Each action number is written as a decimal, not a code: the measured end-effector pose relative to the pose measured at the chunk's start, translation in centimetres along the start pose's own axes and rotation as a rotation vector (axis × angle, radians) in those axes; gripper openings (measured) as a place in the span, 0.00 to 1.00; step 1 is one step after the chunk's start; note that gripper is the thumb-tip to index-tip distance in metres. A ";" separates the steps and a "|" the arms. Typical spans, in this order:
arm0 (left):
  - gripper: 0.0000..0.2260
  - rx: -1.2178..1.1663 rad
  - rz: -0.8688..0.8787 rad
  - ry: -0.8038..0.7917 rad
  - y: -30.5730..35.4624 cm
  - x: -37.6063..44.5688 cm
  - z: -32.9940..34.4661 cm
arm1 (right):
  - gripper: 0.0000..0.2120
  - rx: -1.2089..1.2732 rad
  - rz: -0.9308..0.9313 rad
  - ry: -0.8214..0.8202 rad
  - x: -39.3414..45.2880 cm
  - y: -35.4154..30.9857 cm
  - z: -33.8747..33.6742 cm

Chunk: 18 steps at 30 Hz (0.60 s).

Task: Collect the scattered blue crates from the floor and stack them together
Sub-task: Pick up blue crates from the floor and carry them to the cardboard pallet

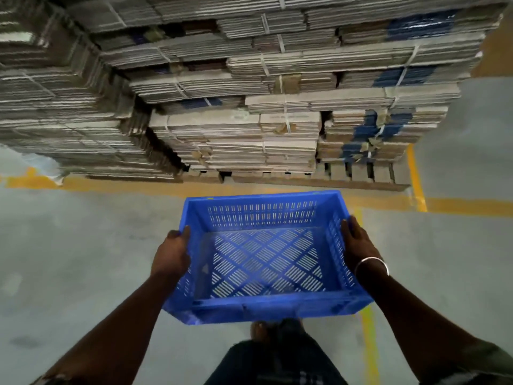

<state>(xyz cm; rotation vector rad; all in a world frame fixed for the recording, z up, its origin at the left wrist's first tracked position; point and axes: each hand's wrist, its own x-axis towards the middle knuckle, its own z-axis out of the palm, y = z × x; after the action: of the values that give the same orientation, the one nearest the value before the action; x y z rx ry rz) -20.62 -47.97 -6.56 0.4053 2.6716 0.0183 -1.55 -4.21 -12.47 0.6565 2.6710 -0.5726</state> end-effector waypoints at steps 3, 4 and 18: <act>0.36 -0.014 -0.029 0.007 -2.1 2.1 0.3 | 0.34 0.026 0.051 -0.042 1.2 -2.1 0.9; 0.36 -0.011 -0.029 0.015 -2.9 2.7 0.6 | 0.34 0.017 0.063 -0.039 1.5 -3.0 1.3; 0.33 -0.245 0.042 0.051 -22.9 17.1 0.6 | 0.32 0.016 0.256 0.050 8.3 -25.5 6.9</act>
<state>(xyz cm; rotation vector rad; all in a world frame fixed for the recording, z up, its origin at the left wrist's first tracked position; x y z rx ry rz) -41.56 -65.06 -16.03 0.3860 2.6670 0.3695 -19.76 -25.04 -14.09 1.0100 2.5729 -0.5127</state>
